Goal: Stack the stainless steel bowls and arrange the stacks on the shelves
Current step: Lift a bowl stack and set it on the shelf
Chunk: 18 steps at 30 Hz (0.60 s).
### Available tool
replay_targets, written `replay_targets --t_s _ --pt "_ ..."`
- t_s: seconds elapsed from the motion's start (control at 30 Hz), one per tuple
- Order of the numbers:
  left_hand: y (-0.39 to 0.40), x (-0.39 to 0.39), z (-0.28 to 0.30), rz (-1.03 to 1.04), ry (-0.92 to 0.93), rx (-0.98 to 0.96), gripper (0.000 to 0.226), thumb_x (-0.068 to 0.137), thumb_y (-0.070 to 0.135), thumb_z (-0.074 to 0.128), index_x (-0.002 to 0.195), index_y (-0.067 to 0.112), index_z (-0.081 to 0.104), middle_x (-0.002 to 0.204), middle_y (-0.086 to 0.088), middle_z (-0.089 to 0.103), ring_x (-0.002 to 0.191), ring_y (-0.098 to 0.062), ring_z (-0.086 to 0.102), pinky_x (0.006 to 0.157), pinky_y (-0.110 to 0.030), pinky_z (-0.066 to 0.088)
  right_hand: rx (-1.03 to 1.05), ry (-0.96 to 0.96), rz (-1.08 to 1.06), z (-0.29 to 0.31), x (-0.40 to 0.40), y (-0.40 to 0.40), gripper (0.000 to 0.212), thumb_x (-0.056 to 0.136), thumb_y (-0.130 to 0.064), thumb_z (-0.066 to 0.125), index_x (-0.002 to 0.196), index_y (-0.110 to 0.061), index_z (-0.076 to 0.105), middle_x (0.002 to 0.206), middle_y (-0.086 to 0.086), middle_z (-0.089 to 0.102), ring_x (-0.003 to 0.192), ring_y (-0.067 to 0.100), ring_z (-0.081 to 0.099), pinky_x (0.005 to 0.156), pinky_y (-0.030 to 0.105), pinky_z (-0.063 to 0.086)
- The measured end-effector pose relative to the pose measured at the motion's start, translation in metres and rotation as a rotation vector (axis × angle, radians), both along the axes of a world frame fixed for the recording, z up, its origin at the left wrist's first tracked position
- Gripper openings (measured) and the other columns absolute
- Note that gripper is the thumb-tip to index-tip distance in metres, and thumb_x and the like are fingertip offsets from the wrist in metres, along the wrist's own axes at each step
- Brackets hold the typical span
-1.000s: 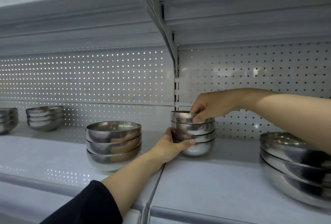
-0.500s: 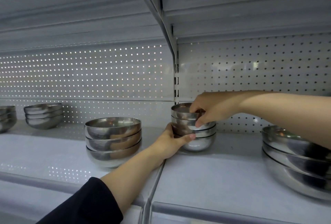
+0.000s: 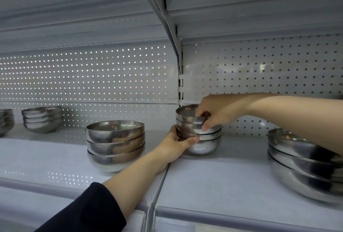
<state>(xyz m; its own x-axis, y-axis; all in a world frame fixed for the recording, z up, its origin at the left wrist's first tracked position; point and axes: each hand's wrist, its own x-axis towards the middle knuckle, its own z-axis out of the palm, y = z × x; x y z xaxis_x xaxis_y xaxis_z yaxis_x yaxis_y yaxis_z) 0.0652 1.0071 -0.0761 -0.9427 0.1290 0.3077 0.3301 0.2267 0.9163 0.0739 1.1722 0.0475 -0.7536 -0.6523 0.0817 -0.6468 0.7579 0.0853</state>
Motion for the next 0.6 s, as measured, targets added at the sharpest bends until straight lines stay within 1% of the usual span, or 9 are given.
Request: replay_targets --t_s 0.13,0.2,0.27,0.33,0.37,0.4,0.47,0.5,0.6 --pt "0.000 0.000 0.000 -0.008 -0.009 0.009 0.049 0.079 0.036 0.070 0.120 0.027 0.045 0.106 0.010 0.063 0.087 -0.001 0.059 0.060 -0.005 0.042 -0.161 -0.103 0.037 0.003 -0.004 0.006 0.028 0.088 -0.033 0.059 0.069 -0.013 0.061 0.057 -0.005 0.045 0.052 0.010 0.037 0.056 0.025 0.033" --pt "0.001 0.000 -0.001 -0.008 -0.011 0.010 0.051 0.078 0.036 0.071 0.121 0.027 0.045 0.107 0.008 0.064 0.086 -0.004 0.060 0.066 -0.009 0.043 -0.187 -0.127 0.039 0.006 -0.006 0.008 0.028 0.087 -0.036 0.059 0.071 -0.014 0.062 0.058 -0.004 0.045 0.053 0.010 0.037 0.057 0.026 0.034" --pt "0.001 0.000 -0.001 -0.006 -0.019 0.014 0.053 0.077 0.037 0.072 0.122 0.027 0.045 0.109 0.008 0.064 0.096 -0.007 0.061 0.075 -0.015 0.044 -0.197 -0.151 0.042 0.007 -0.008 0.009 0.029 0.084 -0.041 0.061 0.075 -0.014 0.065 0.062 0.000 0.050 0.057 0.011 0.042 0.060 0.029 0.038" --pt "0.000 0.001 0.000 0.002 -0.019 0.006 0.052 0.075 0.038 0.073 0.118 0.029 0.046 0.105 0.013 0.063 0.096 -0.004 0.060 0.072 -0.013 0.043 -0.189 -0.174 0.042 0.007 -0.011 0.011 0.035 0.076 -0.049 0.065 0.084 -0.015 0.067 0.077 0.003 0.063 0.069 0.019 0.055 0.070 0.036 0.046" --pt "0.000 0.002 0.001 0.003 -0.021 0.000 0.052 0.074 0.038 0.075 0.116 0.031 0.045 0.103 0.014 0.062 0.095 -0.001 0.059 0.069 -0.010 0.042 -0.182 -0.182 0.029 0.007 -0.012 0.013 0.036 0.072 -0.053 0.067 0.089 -0.021 0.067 0.090 -0.001 0.067 0.083 0.018 0.061 0.080 0.036 0.049" --pt "0.000 0.002 0.001 -0.002 -0.023 -0.003 0.054 0.072 0.036 0.077 0.114 0.032 0.044 0.103 0.014 0.063 0.093 0.001 0.059 0.065 -0.008 0.042 -0.176 -0.190 0.004 0.008 -0.014 0.016 0.034 0.069 -0.055 0.070 0.093 -0.031 0.065 0.102 -0.011 0.065 0.099 0.012 0.060 0.086 0.029 0.048" --pt "-0.001 0.001 0.001 -0.018 -0.023 -0.009 0.059 0.069 0.027 0.080 0.114 0.030 0.042 0.102 0.013 0.062 0.090 0.004 0.057 0.060 -0.003 0.043 -0.144 -0.224 -0.080 0.011 -0.015 0.022 0.036 0.066 -0.056 0.074 0.096 -0.047 0.056 0.114 -0.027 0.050 0.113 0.002 0.047 0.083 0.016 0.037" --pt "-0.001 0.000 0.000 -0.027 -0.022 -0.017 0.061 0.068 0.022 0.081 0.113 0.030 0.041 0.101 0.015 0.060 0.089 0.007 0.056 0.058 0.000 0.042 -0.130 -0.245 -0.124 0.012 -0.016 0.025 0.038 0.065 -0.056 0.076 0.096 -0.050 0.054 0.116 -0.028 0.044 0.114 0.001 0.042 0.081 0.015 0.034" --pt "0.000 -0.001 -0.002 -0.040 -0.024 -0.016 0.069 0.067 0.016 0.082 0.120 0.027 0.038 0.104 0.018 0.055 0.090 0.010 0.052 0.060 0.001 0.043 -0.093 -0.273 -0.204 0.010 -0.023 0.034 0.040 0.065 -0.054 0.078 0.098 -0.046 0.057 0.122 -0.021 0.038 0.116 0.006 0.037 0.089 0.020 0.032"
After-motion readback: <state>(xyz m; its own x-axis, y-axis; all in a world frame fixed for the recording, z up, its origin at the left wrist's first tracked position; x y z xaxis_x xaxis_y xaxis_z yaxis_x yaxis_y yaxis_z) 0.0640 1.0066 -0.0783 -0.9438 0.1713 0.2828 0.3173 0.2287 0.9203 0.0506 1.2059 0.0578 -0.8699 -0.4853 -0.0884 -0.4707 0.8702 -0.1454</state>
